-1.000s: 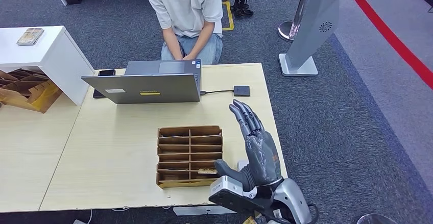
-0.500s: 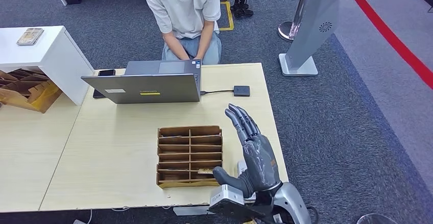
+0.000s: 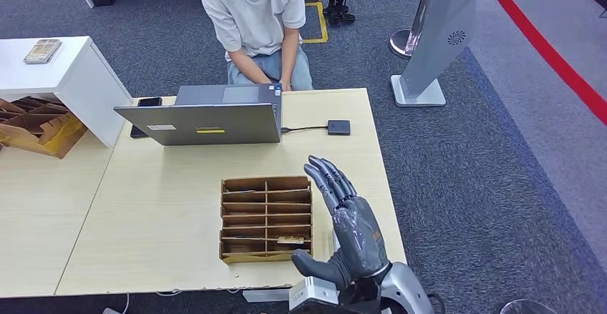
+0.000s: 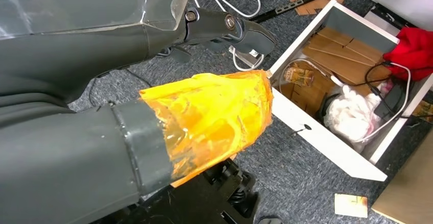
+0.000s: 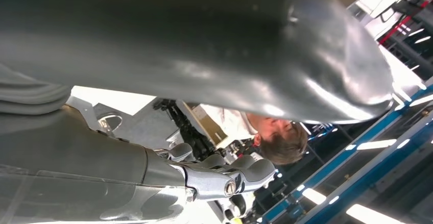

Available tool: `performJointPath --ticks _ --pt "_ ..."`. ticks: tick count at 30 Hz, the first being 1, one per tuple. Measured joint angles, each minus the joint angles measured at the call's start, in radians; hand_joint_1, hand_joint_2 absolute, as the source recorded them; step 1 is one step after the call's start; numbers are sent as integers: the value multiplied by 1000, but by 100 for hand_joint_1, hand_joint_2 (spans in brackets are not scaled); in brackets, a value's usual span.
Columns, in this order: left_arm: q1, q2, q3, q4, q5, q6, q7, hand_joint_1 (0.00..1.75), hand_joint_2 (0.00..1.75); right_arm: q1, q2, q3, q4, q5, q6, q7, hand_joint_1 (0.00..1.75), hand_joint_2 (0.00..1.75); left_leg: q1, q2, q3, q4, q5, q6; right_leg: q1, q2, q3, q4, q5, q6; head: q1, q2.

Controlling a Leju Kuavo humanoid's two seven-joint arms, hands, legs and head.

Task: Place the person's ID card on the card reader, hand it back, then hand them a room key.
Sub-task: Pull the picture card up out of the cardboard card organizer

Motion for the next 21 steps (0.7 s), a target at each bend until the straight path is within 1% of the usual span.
performJointPath --ticks 1,5,8,14,21 --pt "0 0 0 0 0 0 0 0 0 0 -2 4 0 0 3 -1 0 0 0 0 0 0 0 0 0 0 0 0 0 0 0 0" --pt "0 0 0 -2 -2 1 0 0 0 1 -8 17 0 0 11 -5 0 175 0 0 0 0 0 0 0 0 0 0 0 0 0 0" --pt "0 0 0 -3 -2 1 -4 0 0 5 -13 23 0 3 12 -6 0 175 0 0 0 0 0 0 0 0 0 0 0 0 0 0" --pt "2 11 0 -3 12 6 -65 0 0 15 -27 33 1 30 20 -4 0 175 0 0 0 0 0 0 0 0 0 0 0 0 0 0" --pt "2 21 0 -3 11 11 -71 0 0 16 -40 43 12 91 22 10 0 175 0 0 0 0 0 0 0 0 0 0 0 0 0 0"
